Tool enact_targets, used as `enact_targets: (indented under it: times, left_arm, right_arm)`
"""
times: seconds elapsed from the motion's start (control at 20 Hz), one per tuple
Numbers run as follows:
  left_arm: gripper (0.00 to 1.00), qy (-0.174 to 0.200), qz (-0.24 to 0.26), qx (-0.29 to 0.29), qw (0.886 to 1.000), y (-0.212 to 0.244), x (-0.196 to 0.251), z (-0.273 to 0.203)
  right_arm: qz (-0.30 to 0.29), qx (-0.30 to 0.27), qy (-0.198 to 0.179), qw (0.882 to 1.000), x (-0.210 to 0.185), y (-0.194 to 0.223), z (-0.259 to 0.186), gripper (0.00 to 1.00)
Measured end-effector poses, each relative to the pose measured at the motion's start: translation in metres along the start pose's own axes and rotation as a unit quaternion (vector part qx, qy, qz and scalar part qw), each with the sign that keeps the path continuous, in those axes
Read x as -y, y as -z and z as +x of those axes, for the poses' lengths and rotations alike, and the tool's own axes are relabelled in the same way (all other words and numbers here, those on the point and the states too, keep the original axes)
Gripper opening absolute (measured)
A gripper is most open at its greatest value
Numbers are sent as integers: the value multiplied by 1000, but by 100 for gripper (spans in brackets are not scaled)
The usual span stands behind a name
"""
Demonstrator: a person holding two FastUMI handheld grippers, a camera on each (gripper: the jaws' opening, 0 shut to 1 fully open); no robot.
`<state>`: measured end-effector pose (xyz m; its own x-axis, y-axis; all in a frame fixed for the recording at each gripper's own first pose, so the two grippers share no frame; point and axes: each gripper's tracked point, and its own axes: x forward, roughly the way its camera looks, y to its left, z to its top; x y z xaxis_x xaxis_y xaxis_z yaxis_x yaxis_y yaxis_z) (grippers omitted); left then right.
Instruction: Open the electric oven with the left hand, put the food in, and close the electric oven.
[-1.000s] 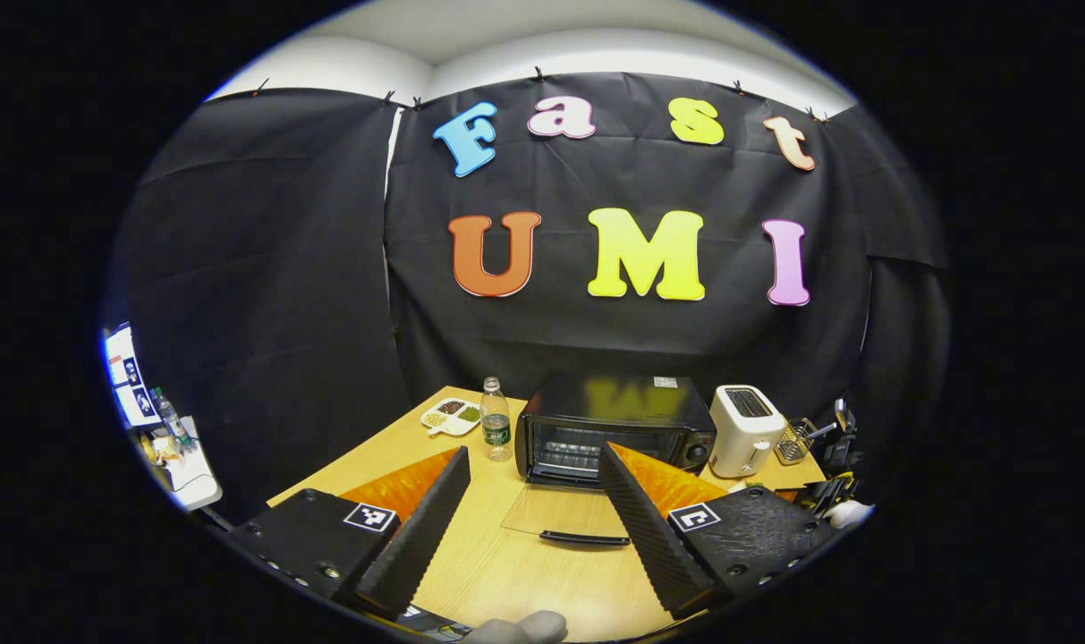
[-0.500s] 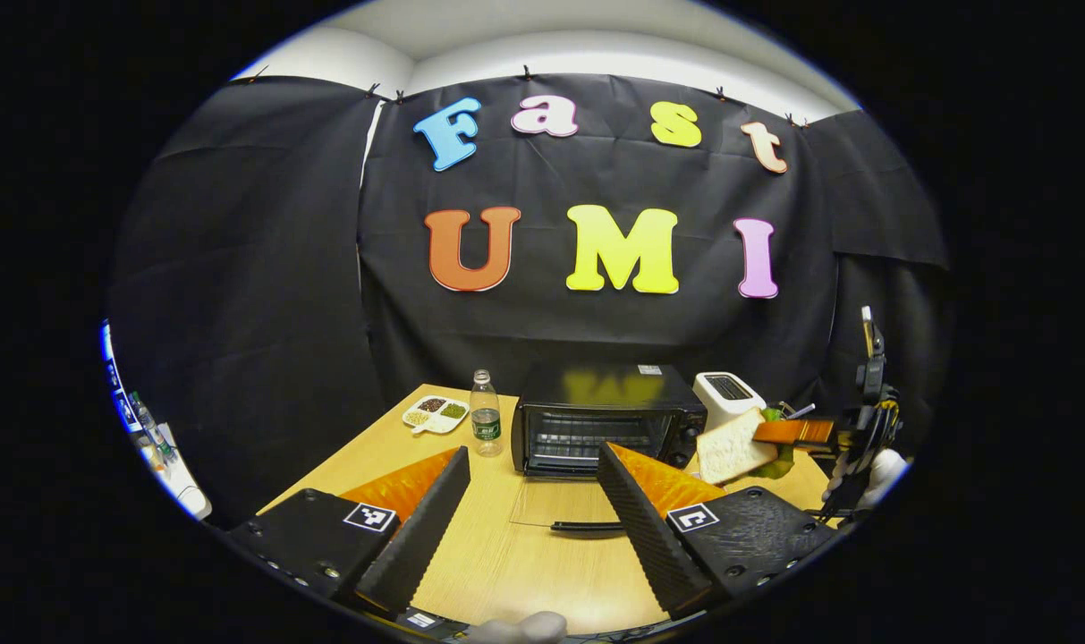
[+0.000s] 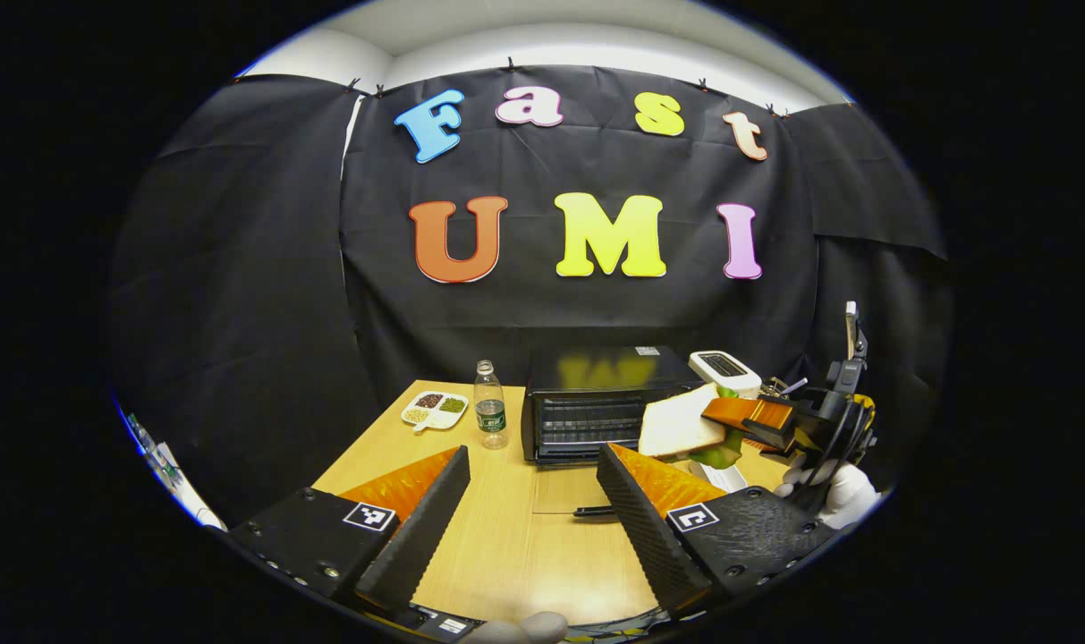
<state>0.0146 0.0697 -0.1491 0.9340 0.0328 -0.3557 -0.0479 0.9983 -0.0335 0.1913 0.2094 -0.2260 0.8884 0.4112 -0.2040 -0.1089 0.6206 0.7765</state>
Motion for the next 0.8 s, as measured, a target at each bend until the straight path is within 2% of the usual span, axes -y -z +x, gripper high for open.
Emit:
enact_targets:
  times: [0.2, 0.25, 0.3, 0.4, 0.45, 0.55, 0.6, 0.7, 0.75, 0.8]
  left_arm:
    - [94, 12, 13, 1, 1000, -4, -6, -7]
    - [86, 14, 16, 1, 1000, -5, -7, -7]
    - [86, 14, 19, 1, 1000, -4, -9, -7]
    - [87, 18, 22, -2, 1000, -3, -10, -8]
    - [95, 20, 23, -5, 1000, -1, -10, -7]
    - [95, 21, 26, -12, 999, 3, -11, -7]
    - [87, 20, 20, -15, 999, 6, -12, -8]
    - [87, 26, 20, -24, 999, 12, -9, -7]
    - [96, 27, 25, -29, 999, 14, -10, -5]
    - [96, 25, 31, -31, 999, 17, -12, -4]
  right_arm:
    - [55, 13, 21, 998, 3, 31, 27, 41]
    - [59, 14, 28, 998, 4, 38, 33, 42]
    - [61, 15, 33, 997, 4, 44, 42, 42]
    - [71, 20, 34, 997, 5, 51, 60, 41]
    - [79, 22, 32, 996, 6, 52, 71, 42]
    - [95, 31, 29, 995, 8, 54, 91, 41]
    - [105, 38, 31, 993, 10, 53, 101, 42]
    - [123, 53, 28, 991, 12, 48, 123, 42]
    - [129, 60, 32, 989, 16, 47, 132, 42]
    - [133, 64, 35, 988, 19, 45, 144, 42]
